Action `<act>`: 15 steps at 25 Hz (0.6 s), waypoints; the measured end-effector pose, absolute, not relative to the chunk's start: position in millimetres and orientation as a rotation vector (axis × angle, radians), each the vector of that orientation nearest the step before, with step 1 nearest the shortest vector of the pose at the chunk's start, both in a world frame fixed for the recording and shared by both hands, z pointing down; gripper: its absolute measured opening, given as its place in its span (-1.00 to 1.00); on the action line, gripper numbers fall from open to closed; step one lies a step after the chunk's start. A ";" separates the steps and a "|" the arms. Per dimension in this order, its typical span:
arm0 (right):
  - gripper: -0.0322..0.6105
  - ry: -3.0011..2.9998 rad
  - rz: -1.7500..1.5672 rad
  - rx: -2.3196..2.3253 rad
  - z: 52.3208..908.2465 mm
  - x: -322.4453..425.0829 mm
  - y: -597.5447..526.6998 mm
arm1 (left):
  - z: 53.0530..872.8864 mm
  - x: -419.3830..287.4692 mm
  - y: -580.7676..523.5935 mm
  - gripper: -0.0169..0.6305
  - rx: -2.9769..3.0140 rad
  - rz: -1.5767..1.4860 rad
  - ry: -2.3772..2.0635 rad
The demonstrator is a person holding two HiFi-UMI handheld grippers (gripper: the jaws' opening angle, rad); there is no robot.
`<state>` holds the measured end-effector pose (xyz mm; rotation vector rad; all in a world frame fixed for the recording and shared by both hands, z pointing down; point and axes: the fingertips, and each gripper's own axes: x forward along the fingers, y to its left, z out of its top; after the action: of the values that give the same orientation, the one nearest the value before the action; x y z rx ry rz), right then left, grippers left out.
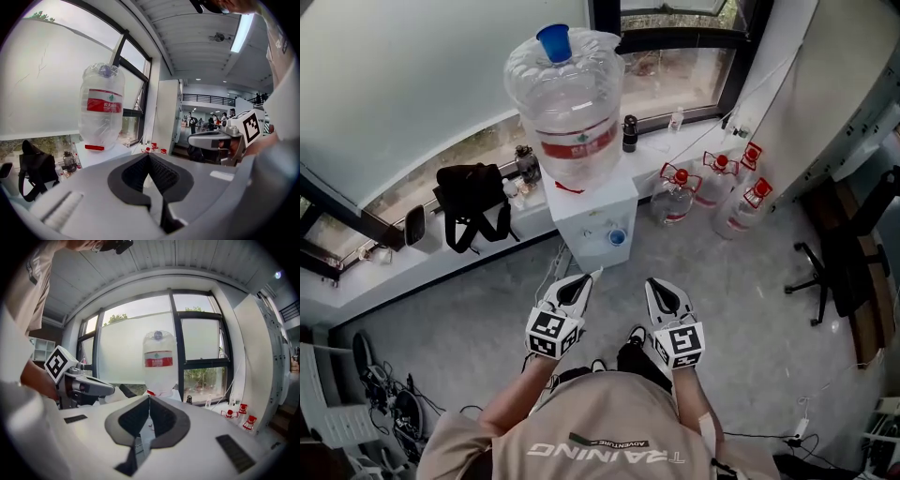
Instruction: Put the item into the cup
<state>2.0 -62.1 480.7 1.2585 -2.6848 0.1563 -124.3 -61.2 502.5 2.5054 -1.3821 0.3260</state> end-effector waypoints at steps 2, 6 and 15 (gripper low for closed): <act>-0.86 -2.703 0.153 1.237 479.7 5.3 -82.7 | 503.3 -117.7 -75.9 -0.92 2.496 0.329 -1.391; -0.87 -2.731 0.167 1.173 480.5 13.9 -114.5 | 501.8 -101.5 -104.9 -0.92 2.475 0.336 -1.421; -0.86 -2.774 0.165 1.019 487.2 16.3 -164.7 | 502.6 -85.8 -150.3 -0.92 2.419 0.331 -1.501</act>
<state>16.3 -164.7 487.2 1.0186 -2.7739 0.1650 -85.8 -150.3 502.6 2.4187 -1.5013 0.3310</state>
